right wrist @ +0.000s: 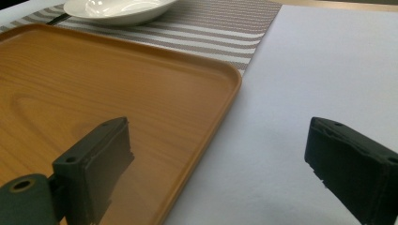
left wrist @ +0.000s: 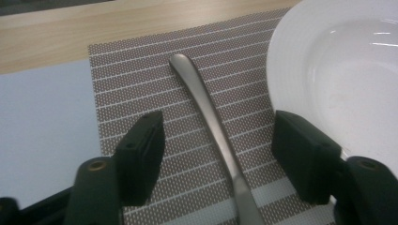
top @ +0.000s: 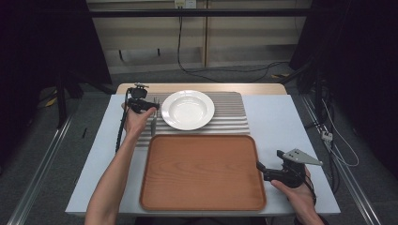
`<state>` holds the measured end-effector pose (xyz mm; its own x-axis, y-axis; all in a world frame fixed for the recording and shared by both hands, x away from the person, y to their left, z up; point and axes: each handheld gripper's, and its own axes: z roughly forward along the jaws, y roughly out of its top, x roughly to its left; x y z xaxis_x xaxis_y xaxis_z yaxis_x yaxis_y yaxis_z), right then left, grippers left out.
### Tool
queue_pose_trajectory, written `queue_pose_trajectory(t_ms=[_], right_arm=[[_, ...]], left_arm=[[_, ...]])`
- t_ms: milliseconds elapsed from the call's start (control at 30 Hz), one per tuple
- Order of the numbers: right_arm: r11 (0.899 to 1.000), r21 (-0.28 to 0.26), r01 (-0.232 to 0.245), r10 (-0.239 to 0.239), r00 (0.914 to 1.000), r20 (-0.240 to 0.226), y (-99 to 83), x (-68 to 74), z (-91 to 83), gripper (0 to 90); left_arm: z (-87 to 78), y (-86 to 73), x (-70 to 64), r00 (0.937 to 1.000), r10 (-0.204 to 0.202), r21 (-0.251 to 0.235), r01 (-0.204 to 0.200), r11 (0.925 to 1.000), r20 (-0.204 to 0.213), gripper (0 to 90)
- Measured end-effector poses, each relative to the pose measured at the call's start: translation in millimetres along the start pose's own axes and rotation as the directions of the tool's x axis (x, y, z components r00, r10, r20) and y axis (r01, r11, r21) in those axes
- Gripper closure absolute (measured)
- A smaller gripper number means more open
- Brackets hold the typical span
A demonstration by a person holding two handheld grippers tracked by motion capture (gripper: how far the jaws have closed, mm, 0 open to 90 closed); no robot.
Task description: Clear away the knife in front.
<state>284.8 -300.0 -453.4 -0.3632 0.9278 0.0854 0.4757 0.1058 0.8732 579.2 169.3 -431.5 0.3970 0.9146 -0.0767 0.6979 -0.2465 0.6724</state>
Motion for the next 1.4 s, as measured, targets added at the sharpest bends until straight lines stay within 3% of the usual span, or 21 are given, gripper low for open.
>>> queue_pose_trajectory(t_ms=[100, 267, 400, 533, 800, 967, 1033, 1400], right_arm=[[1.000, 0.001, 0.003, -0.003, 1.0000, -0.002, -0.1, 0.1, 0.4, 7.2], [1.000, 0.004, 0.000, 0.000, 1.0000, -0.003, -0.3, 0.0, 0.7, 7.2], [1.000, 0.003, 0.000, 0.000, 1.0000, -0.004, -0.5, 0.0, 0.6, 7.1], [1.000, 0.003, -0.002, 0.002, 1.0000, -0.003, -0.6, -0.3, 0.7, 7.1], [1.000, 0.005, -0.004, 0.004, 1.0000, -0.006, -0.9, -0.1, 0.3, 7.1], [1.000, 0.004, -0.004, 0.004, 1.0000, -0.007, -1.0, -0.3, 0.0, 7.1], [1.000, 0.004, -0.003, 0.003, 1.0000, -0.008, -1.0, -0.2, -0.1, 7.1], [1.000, 0.005, -0.005, 0.005, 1.0000, -0.006, -1.0, -0.2, 0.2, 7.1]], left_arm=[[7.1, -1.5, 1.1, 0.9998, -0.011, 0.016, 0.011, 0.9998, 0.019, 42.6], [19.3, -4.2, -4.2, 0.9996, 0.025, 0.076, -0.026, 0.9968, 0.014, 52.9], [25.7, -5.1, -3.9, 0.9998, 0.008, 0.090, -0.009, 0.9959, 0.017, 66.2], [28.6, -2.8, -4.2, 1.0000, -0.005, 0.099, 0.004, 0.9951, 0.003, 72.8], [31.4, 1.3, -7.1, 0.9997, 0.000, 0.117, 0.003, 0.9932, -0.023, 73.6], [30.8, 3.6, -7.2, 0.9992, -0.036, 0.142, 0.038, 0.9892, -0.018, 75.5], [30.2, 4.2, -6.5, 0.9994, -0.030, 0.154, 0.032, 0.9875, -0.017, 79.5], [30.0, 6.3, -6.5, 0.9999, -0.008, 0.175, 0.010, 0.9845, -0.012, 79.7]])
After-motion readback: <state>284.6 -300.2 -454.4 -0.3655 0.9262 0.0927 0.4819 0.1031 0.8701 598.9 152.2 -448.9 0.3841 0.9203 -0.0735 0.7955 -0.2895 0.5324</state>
